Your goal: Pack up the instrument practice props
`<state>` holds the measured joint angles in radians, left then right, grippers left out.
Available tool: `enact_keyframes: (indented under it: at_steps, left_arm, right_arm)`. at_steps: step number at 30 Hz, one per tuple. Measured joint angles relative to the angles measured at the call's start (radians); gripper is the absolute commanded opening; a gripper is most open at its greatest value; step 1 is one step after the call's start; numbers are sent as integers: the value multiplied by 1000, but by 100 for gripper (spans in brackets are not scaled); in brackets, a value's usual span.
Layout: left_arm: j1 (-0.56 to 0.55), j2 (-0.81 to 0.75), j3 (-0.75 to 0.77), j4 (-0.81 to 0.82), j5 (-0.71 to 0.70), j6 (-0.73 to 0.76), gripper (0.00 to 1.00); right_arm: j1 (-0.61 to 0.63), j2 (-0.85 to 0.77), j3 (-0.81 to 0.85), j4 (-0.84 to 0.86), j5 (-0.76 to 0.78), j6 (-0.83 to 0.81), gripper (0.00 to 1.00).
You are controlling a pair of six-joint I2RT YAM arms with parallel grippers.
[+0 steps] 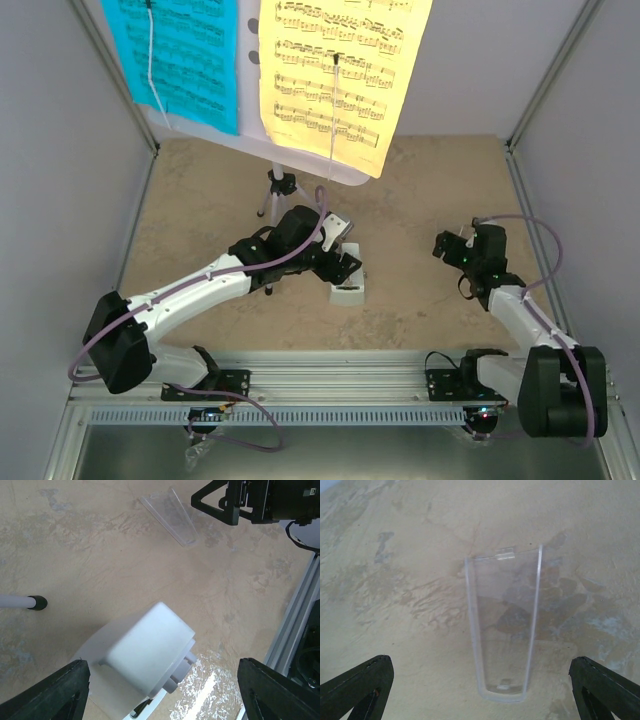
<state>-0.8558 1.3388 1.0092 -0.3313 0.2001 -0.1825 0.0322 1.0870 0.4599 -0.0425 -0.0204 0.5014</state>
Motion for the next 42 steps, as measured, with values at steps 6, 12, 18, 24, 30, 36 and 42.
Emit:
enact_keyframes:
  at_steps: [6,12,18,24,30,36,42]
  left_arm:
    - [0,-3,0,0,0,0,84]
    - [0,-4,5,-2,0,0,84]
    - [0,-6,6,-3,-1,0,84]
    - [0,-11,6,-3,-1,0,84]
    - [0,-18,6,-3,-1,0,84]
    - [0,-22,6,-3,-1,3,84]
    - [0,-26,6,-3,-1,3,84]
  right_arm:
    - [-62,82,-3,23,-24,0,77]
    - [-65,139,-3,21,-16,-8,61]
    - [-64,222,3,27,-6,-31,45]
    - [-62,286,25,20,-10,-39,43]
    - [-61,312,50,16,-8,-45,33]
    - [-18,334,86,-7,39,-49,33]
    - [-3,366,104,-19,60,-49,34]
